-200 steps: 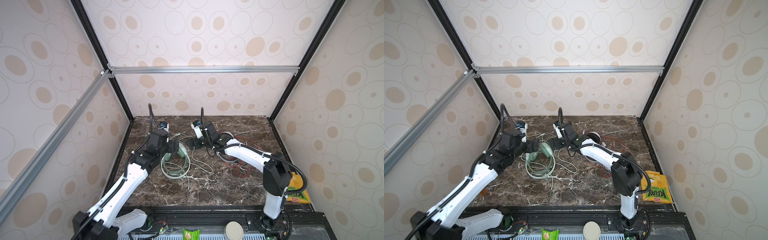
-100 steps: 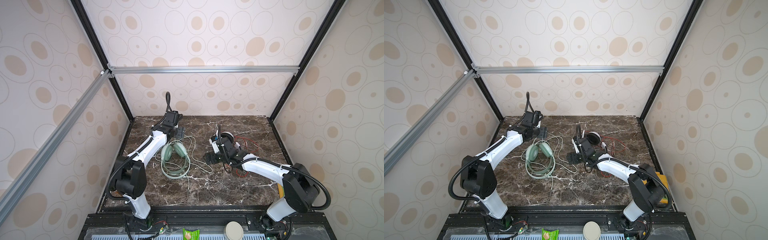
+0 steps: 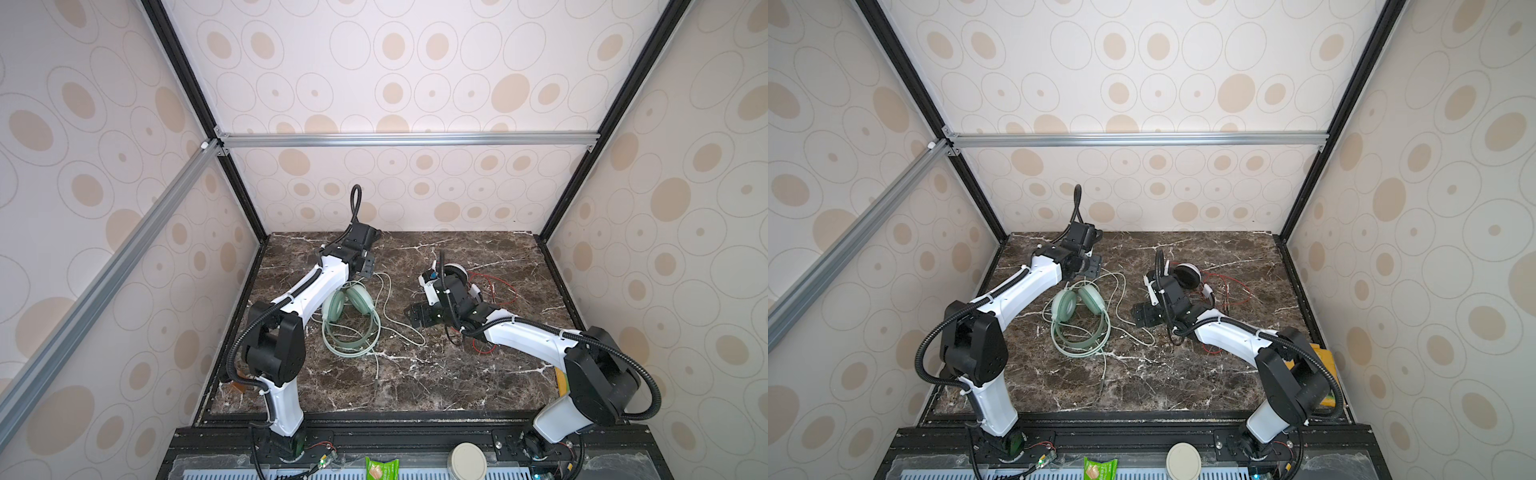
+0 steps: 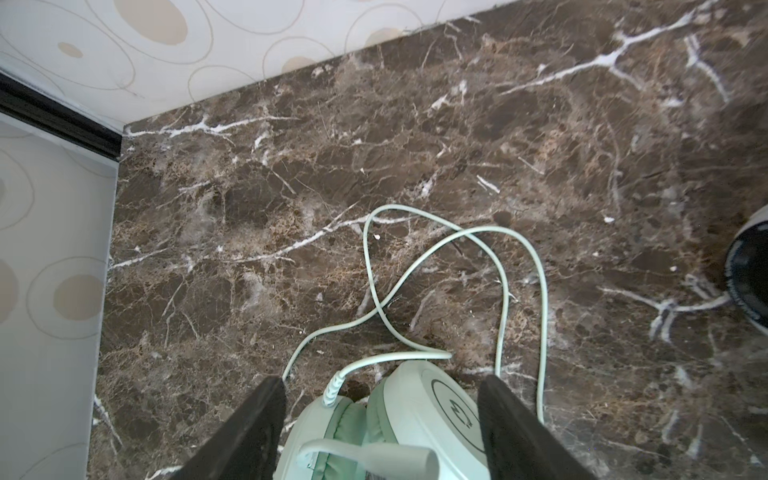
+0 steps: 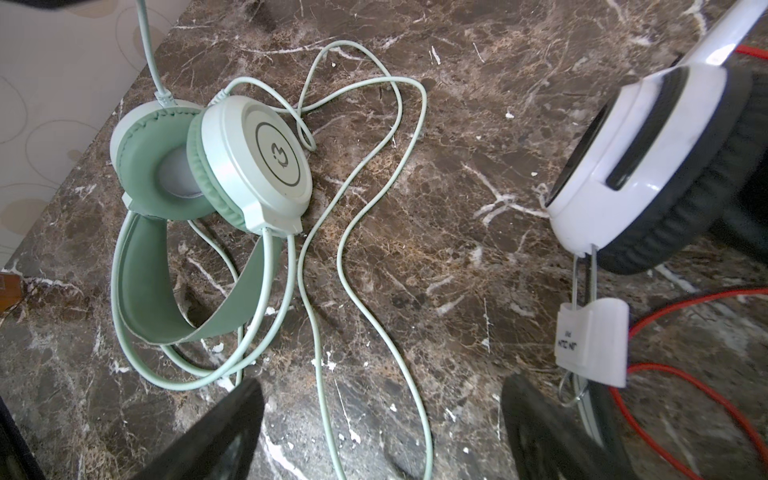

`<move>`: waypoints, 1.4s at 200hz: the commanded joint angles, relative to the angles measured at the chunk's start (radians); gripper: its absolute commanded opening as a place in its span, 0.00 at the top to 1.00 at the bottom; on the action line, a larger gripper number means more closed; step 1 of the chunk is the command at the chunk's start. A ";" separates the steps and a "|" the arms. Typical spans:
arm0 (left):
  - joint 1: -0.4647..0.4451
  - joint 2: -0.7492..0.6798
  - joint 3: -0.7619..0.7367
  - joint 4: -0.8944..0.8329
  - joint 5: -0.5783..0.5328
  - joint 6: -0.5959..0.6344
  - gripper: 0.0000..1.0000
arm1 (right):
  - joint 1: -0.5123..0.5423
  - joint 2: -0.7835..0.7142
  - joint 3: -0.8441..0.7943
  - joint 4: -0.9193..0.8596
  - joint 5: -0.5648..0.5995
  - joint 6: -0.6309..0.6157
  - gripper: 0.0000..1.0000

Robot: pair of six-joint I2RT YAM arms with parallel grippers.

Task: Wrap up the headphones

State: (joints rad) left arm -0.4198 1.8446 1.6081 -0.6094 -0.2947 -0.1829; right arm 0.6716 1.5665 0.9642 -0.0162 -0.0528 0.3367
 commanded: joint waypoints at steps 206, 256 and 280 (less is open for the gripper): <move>0.017 -0.221 -0.125 0.008 0.028 -0.031 1.00 | 0.001 0.034 -0.017 0.065 -0.089 0.009 0.09; 0.141 -0.406 -0.375 0.159 0.198 -0.109 1.00 | 0.057 0.221 0.258 -0.031 -0.152 -0.107 0.07; 0.166 -0.483 -0.472 0.213 0.230 -0.138 1.00 | 0.090 0.309 0.383 -0.056 -0.181 -0.118 0.04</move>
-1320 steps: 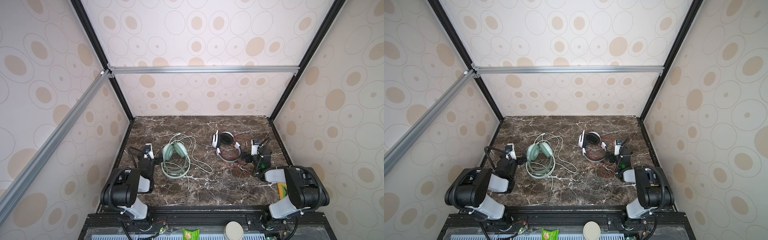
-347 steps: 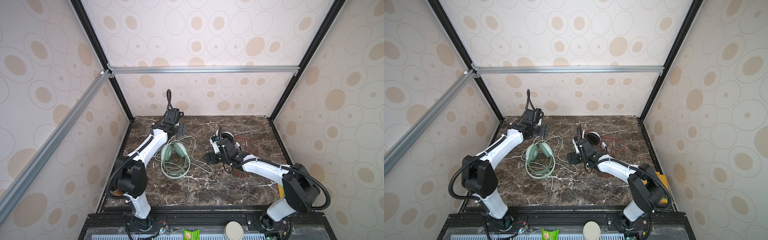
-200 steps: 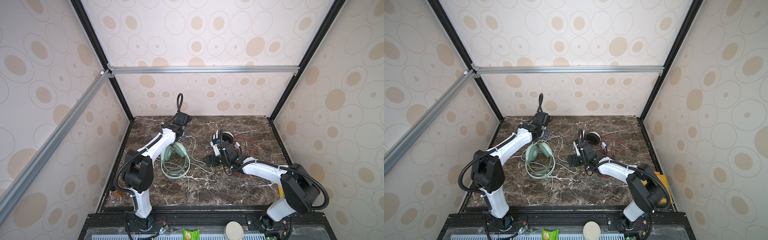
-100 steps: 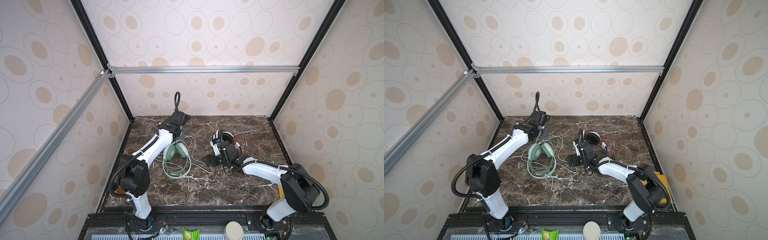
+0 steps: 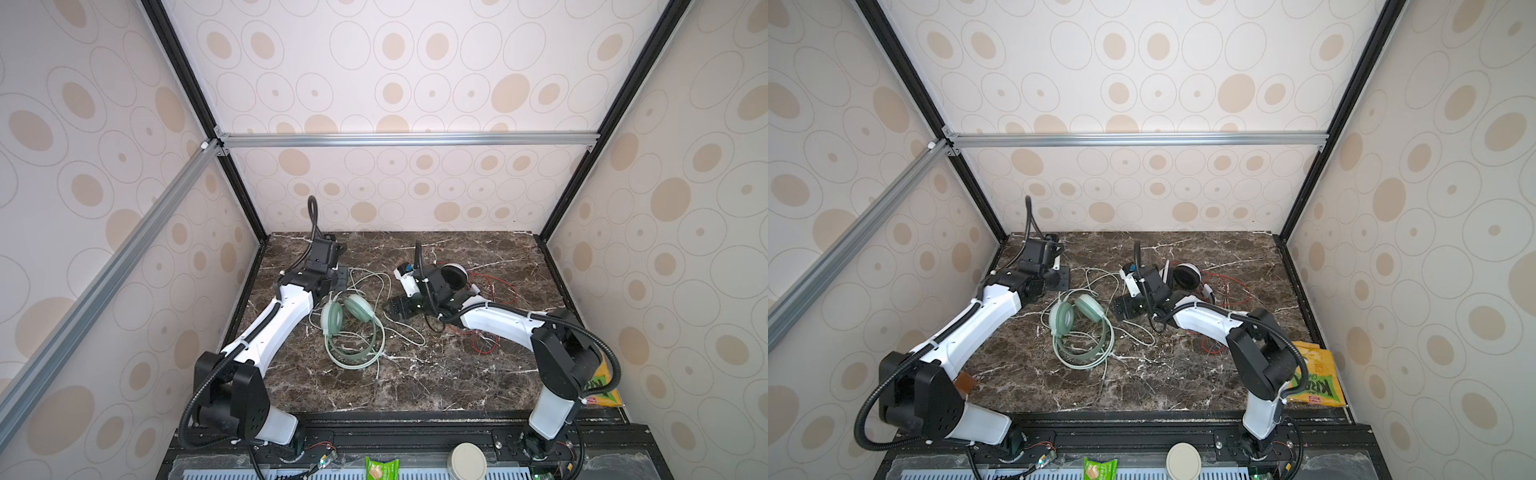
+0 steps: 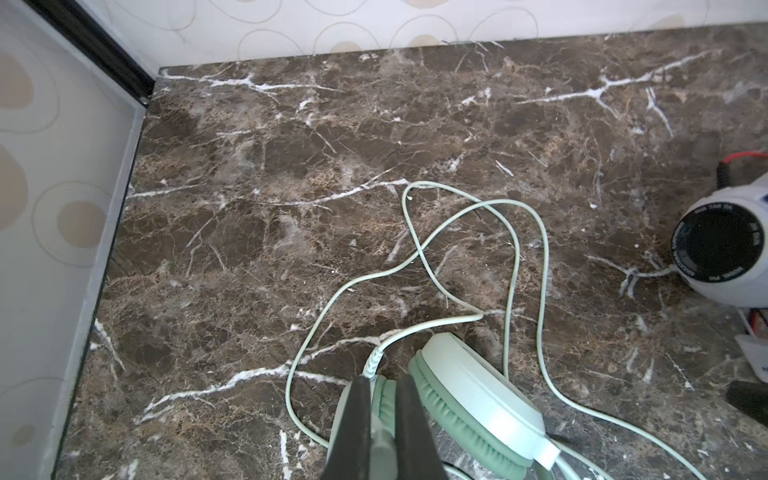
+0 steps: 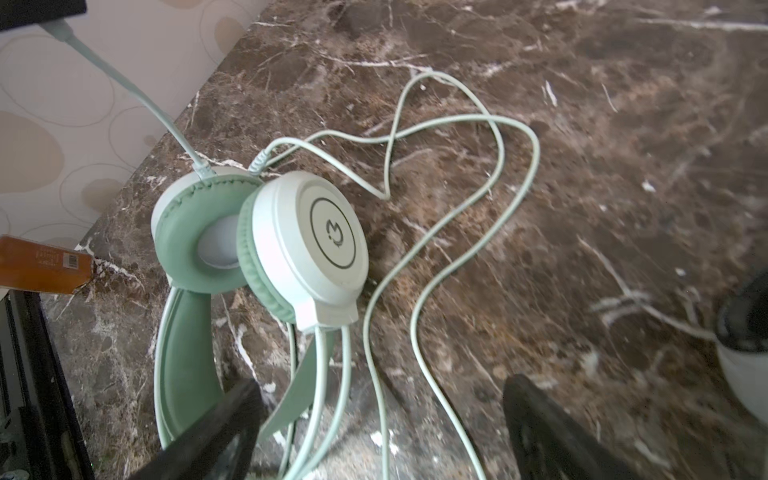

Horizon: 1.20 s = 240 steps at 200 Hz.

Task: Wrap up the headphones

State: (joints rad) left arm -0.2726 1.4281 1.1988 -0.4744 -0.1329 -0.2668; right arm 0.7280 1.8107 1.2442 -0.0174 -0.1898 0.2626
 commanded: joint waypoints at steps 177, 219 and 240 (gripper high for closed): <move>0.030 -0.098 -0.066 0.159 0.173 -0.050 1.00 | 0.100 0.455 0.597 -0.298 0.147 -0.150 0.64; 0.032 0.005 0.052 0.220 0.230 -0.077 1.00 | 0.095 0.382 0.512 -0.216 0.363 -0.006 0.70; 0.032 0.005 0.014 0.285 0.274 -0.129 1.00 | 0.094 0.371 0.501 -0.228 0.483 0.067 0.70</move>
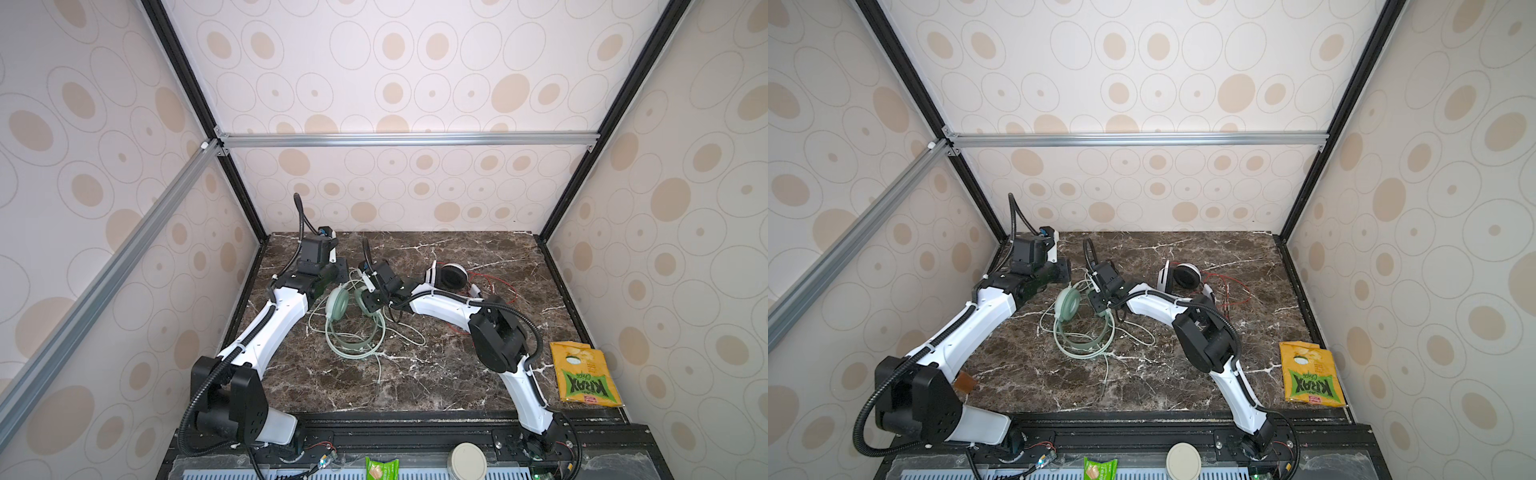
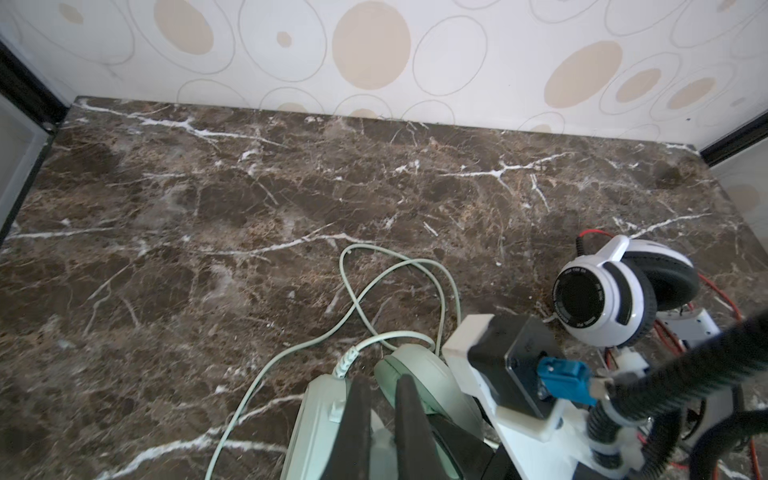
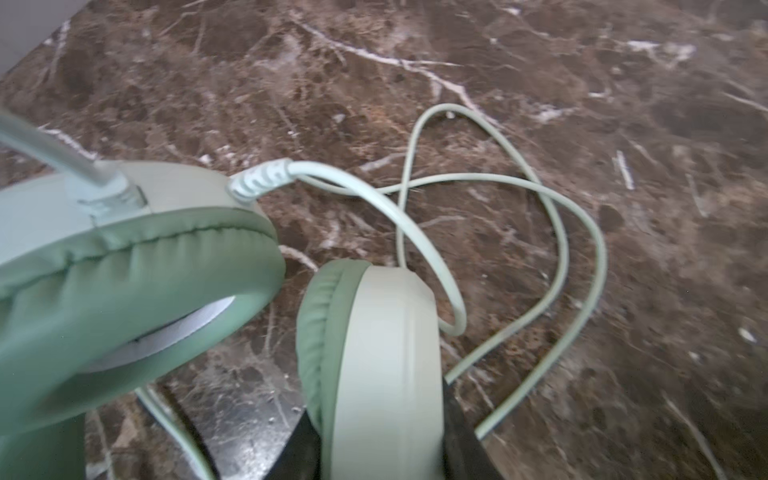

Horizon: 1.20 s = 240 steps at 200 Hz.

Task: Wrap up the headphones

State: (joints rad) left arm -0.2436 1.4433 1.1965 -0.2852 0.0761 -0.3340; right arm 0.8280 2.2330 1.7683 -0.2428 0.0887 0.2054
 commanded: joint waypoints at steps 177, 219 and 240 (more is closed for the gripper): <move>0.090 -0.208 -0.325 0.262 0.011 -0.189 0.84 | -0.038 -0.079 -0.097 0.029 0.264 0.181 0.71; 0.104 -0.254 -0.309 0.319 0.072 -0.235 0.37 | -0.039 -0.087 -0.116 0.036 0.258 0.172 0.70; 0.123 -0.254 -0.254 0.254 0.099 -0.197 0.27 | -0.040 -0.091 -0.126 0.046 0.245 0.171 0.68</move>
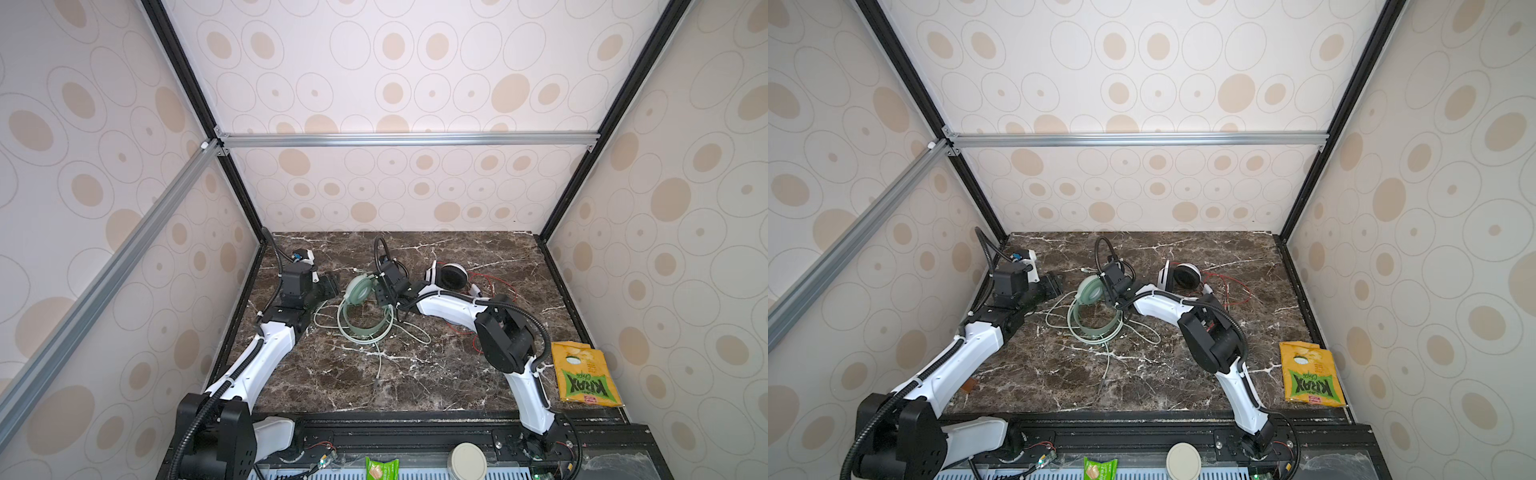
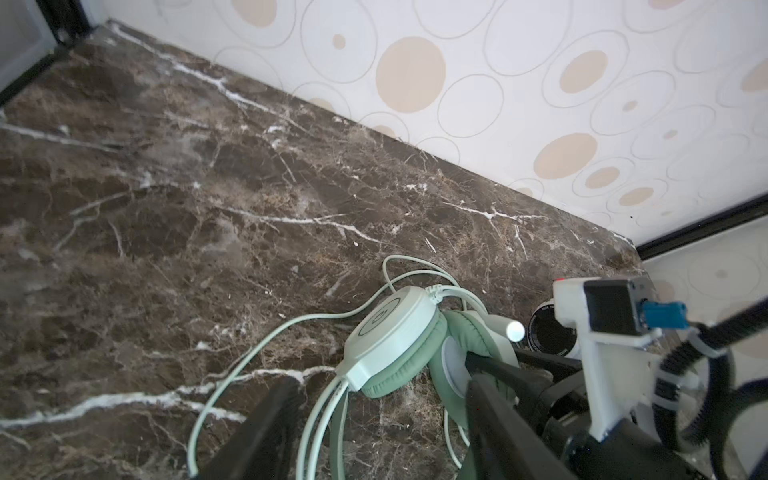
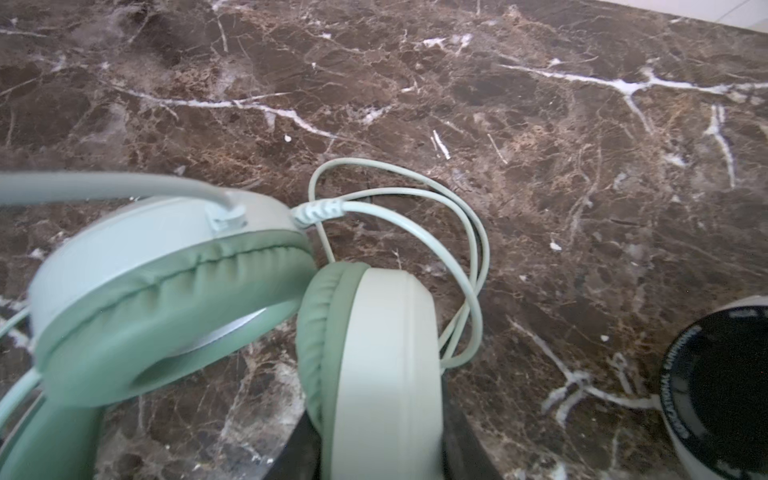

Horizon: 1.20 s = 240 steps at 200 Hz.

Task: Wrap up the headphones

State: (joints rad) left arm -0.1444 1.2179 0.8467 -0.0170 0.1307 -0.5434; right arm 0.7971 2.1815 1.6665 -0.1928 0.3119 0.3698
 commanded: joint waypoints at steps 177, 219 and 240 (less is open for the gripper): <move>0.058 0.208 0.263 -0.131 0.481 -0.107 0.20 | -0.148 -0.257 -0.078 -0.184 -0.610 -0.074 0.28; 0.058 0.298 0.349 -0.244 0.495 -0.324 0.20 | -0.149 -0.321 -0.171 -0.153 -0.584 -0.072 0.28; 0.058 0.377 0.409 -0.299 0.525 -0.378 0.21 | -0.150 -0.383 -0.259 -0.107 -0.556 -0.061 0.28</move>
State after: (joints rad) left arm -0.0902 1.5185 1.1728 -0.2218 0.6064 -0.7887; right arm 0.6479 1.8797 1.4849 -0.3344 -0.2657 0.3058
